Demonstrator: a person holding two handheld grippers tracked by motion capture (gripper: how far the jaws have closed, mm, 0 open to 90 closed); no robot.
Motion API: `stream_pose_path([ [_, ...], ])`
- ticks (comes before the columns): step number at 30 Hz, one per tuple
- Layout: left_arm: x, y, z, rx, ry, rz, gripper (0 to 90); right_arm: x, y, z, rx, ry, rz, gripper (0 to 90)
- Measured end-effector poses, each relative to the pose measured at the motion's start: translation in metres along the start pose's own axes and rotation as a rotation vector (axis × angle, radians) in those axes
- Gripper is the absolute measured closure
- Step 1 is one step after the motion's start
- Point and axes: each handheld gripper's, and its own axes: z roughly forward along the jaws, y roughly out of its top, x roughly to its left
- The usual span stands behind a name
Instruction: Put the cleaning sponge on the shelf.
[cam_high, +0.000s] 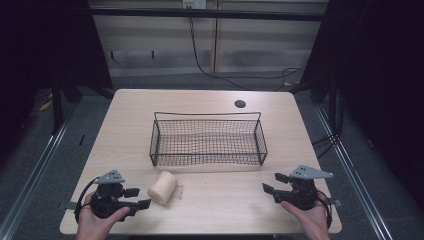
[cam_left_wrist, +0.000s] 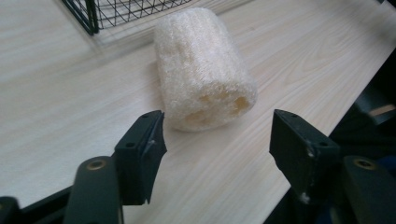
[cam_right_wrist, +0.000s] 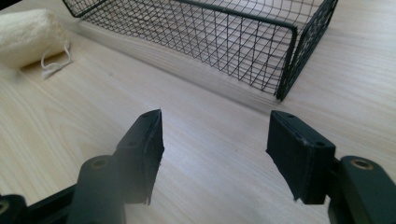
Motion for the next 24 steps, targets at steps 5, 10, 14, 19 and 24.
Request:
stream_pose_path([
  [5, -0.002, 0.002, -0.004, 0.012, -0.020, 0.005, 43.8, 0.003, 0.002, -0.004, -0.035, -0.044, 0.053, 30.4],
  [10, -0.001, 0.006, -0.006, 0.029, -0.010, -0.026, 42.3, 0.005, 0.002, 0.000, 0.024, 0.019, 0.081, 33.0],
  [14, -0.002, 0.015, -0.008, 0.023, 0.008, -0.018, 38.9, 0.007, 0.003, -0.001, 0.012, 0.014, 0.080, 29.6],
  [19, -0.002, 0.032, -0.007, 0.066, 0.016, -0.018, 34.8, 0.007, 0.004, 0.002, 0.029, 0.015, 0.080, 20.4],
  [24, -0.007, 0.050, -0.005, 0.153, 0.044, 0.008, 32.5, 0.008, 0.005, 0.002, 0.034, 0.024, 0.080, 17.3],
])
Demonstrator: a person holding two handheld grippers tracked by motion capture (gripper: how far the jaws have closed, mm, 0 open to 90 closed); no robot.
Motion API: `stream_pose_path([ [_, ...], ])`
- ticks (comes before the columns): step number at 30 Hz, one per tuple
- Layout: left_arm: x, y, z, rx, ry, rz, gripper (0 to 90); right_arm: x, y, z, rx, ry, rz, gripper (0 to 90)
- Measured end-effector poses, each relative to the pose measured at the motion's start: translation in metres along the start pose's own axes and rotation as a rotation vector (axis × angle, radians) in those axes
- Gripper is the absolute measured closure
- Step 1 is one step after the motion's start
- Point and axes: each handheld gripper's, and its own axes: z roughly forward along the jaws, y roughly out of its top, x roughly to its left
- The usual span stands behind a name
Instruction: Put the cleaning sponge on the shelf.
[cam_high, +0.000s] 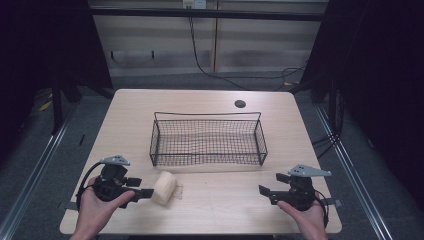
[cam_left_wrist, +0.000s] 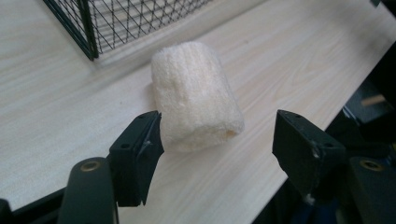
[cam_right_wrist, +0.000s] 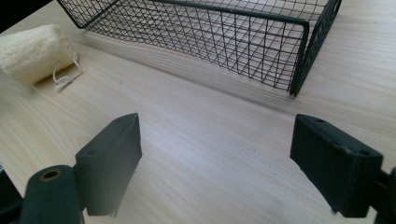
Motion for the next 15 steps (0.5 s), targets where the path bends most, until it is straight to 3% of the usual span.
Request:
stream_pose_path([
  [3, -0.002, 0.007, 0.000, 0.032, 0.031, 0.016, 34.2, -0.001, -0.001, -0.001, 0.002, 0.006, 0.011, 18.8],
  [8, 0.000, 0.019, -0.001, 0.078, 0.014, 0.028, 29.6, -0.001, -0.001, 0.001, 0.016, 0.012, 0.008, 19.3],
  [11, 0.001, 0.025, 0.000, 0.097, 0.023, 0.024, 27.5, 0.000, -0.001, 0.002, 0.030, 0.010, 0.008, 20.1],
  [13, 0.000, 0.028, -0.002, 0.083, 0.032, 0.014, 28.1, 0.000, -0.001, 0.003, 0.035, 0.016, 0.005, 20.2],
  [15, -0.001, 0.031, -0.003, 0.100, 0.021, -0.003, 28.0, 0.000, -0.001, 0.003, 0.036, 0.020, -0.001, 20.3],
])
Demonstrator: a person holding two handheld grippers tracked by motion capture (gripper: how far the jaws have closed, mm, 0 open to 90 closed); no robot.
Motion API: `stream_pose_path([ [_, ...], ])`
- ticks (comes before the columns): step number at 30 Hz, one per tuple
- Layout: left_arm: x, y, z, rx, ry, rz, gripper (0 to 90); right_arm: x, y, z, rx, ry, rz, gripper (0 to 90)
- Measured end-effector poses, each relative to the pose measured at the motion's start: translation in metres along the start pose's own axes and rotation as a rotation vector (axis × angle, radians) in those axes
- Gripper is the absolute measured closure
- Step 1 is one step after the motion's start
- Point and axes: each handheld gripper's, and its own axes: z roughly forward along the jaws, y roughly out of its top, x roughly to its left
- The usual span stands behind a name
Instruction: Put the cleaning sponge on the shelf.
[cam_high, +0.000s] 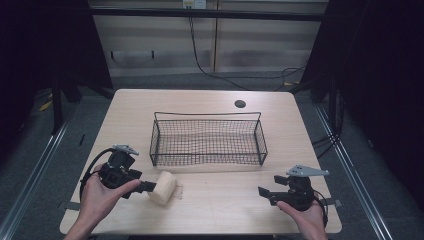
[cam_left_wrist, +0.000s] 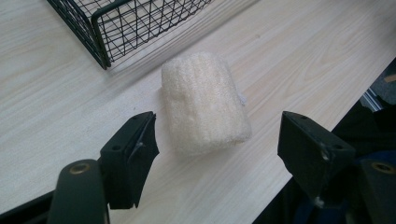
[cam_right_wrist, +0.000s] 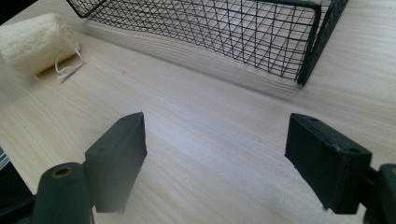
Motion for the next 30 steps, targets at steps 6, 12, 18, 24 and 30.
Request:
stream_pose_path([
  [6, 0.003, 0.011, 0.004, 0.064, 0.021, -0.014, 30.3, 0.003, 0.000, 0.001, 0.033, 0.002, -0.022, 22.9],
  [12, -0.003, 0.022, 0.013, 0.128, -0.009, -0.008, 27.7, 0.003, 0.000, 0.003, 0.045, -0.002, -0.026, 19.5],
  [18, -0.005, 0.032, 0.024, 0.174, -0.002, 0.011, 24.0, 0.002, 0.000, 0.003, 0.046, -0.003, -0.019, 19.0],
  [24, -0.004, 0.036, 0.033, 0.171, 0.018, -0.002, 29.2, 0.001, 0.000, 0.003, 0.058, 0.004, -0.014, 19.6],
  [30, -0.002, 0.039, 0.046, 0.214, 0.015, 0.001, 25.2, 0.002, 0.000, 0.004, 0.062, 0.007, -0.012, 18.6],
])
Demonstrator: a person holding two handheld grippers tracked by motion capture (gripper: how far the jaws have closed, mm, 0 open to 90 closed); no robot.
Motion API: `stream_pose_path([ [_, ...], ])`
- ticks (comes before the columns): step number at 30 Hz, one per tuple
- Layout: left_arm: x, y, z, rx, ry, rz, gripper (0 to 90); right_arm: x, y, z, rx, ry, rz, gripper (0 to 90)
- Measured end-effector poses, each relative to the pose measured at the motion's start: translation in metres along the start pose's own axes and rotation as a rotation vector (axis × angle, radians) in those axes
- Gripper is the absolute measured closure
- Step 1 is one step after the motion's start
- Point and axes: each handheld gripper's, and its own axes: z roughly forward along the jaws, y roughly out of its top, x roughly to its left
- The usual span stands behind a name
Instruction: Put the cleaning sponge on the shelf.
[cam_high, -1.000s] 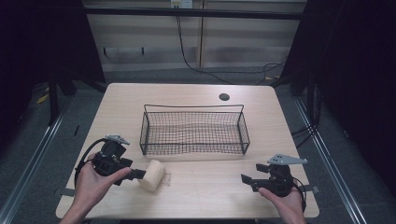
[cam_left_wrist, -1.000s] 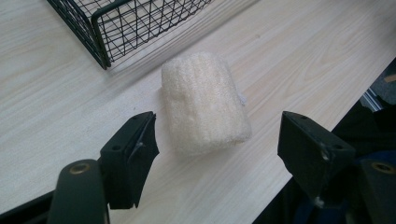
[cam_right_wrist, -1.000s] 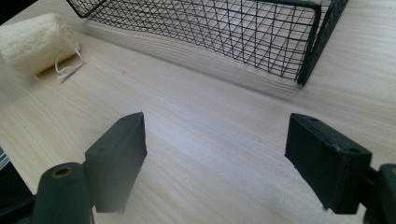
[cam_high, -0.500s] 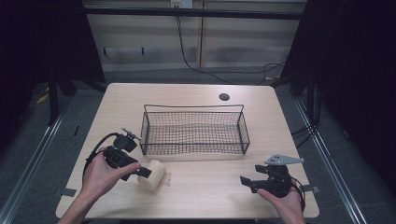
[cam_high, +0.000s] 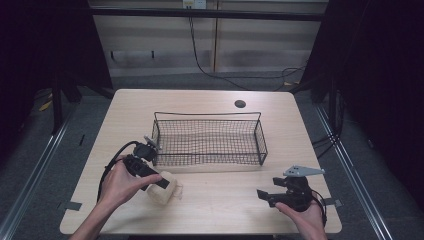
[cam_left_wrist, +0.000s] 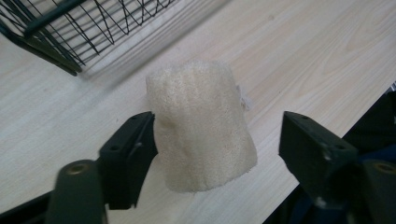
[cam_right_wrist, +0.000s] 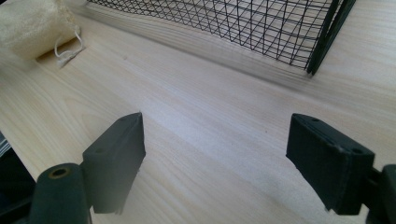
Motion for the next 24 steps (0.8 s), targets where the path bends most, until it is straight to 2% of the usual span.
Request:
stream_pose_path([
  [2, 0.001, 0.001, 0.003, -0.009, 0.014, -0.010, 24.4, 0.000, 0.000, 0.000, 0.001, 0.000, 0.001, 18.4],
  [4, 0.004, 0.001, 0.007, -0.005, 0.006, -0.021, 23.5, 0.000, 0.000, 0.001, 0.003, -0.001, 0.003, 18.3],
  [13, 0.005, 0.005, 0.023, 0.066, 0.004, -0.030, 23.5, 0.000, 0.000, 0.002, 0.014, 0.000, 0.003, 18.0],
  [16, 0.004, 0.008, 0.027, 0.088, 0.014, -0.032, 23.4, 0.000, 0.000, 0.002, 0.017, 0.000, 0.004, 17.8],
  [18, 0.004, 0.010, 0.030, 0.105, 0.036, -0.040, 23.8, 0.000, 0.000, 0.002, 0.019, 0.003, 0.003, 17.9],
  [24, 0.003, 0.012, 0.037, 0.152, 0.046, -0.042, 25.9, 0.000, -0.001, 0.003, 0.025, 0.002, 0.002, 17.8],
])
